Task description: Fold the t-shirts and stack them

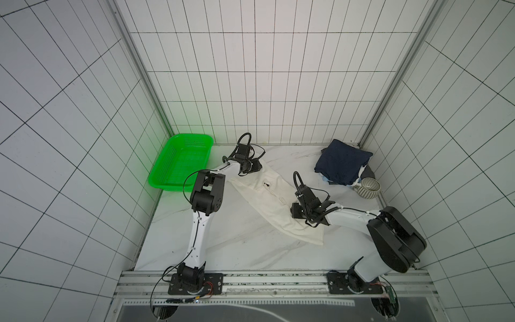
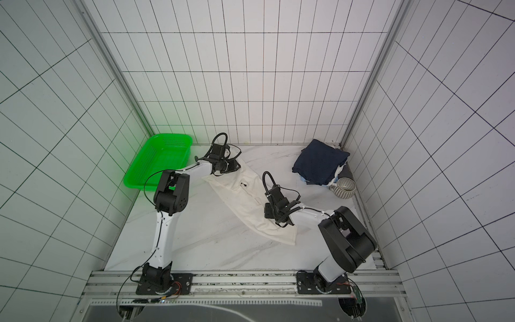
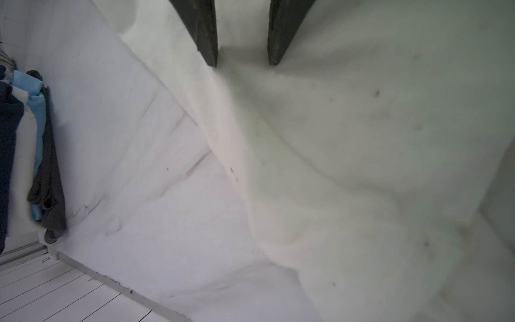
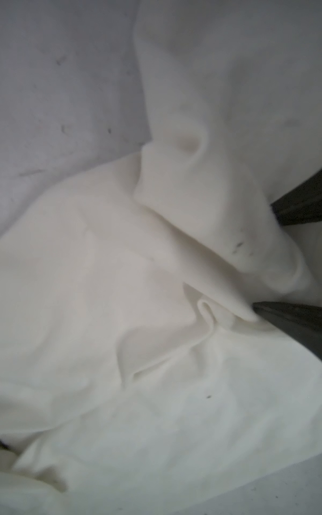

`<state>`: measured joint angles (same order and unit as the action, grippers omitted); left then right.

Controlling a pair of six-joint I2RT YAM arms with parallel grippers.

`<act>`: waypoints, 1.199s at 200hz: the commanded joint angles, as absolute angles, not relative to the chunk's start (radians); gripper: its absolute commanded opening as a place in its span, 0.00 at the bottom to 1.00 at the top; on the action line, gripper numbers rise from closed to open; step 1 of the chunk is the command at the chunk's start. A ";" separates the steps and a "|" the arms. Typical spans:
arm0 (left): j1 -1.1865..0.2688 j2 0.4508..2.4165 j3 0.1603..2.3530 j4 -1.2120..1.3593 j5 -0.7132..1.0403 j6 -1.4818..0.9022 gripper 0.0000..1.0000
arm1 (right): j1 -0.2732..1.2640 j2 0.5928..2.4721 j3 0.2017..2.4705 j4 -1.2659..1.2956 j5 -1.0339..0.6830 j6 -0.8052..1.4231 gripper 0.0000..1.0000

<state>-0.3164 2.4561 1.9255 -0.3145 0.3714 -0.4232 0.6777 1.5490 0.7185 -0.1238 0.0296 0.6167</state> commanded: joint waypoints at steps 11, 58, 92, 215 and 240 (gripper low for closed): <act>-0.329 2.596 2.153 -0.325 0.461 -0.451 0.37 | 0.724 1.398 0.717 -0.438 0.010 0.722 0.53; -0.362 2.529 2.148 -0.259 0.544 -0.441 0.43 | 0.696 1.374 0.728 -0.414 0.127 0.604 0.57; -0.335 2.308 1.808 -0.132 0.420 -0.432 0.50 | 0.753 1.463 0.698 -0.378 0.095 0.622 0.50; -0.434 2.720 2.222 -0.191 0.594 -0.553 0.45 | 1.144 1.637 0.864 -0.328 0.017 0.862 0.45; -0.436 2.710 2.311 -0.243 0.653 -0.551 0.46 | 1.144 1.588 0.922 -0.396 0.078 0.835 0.49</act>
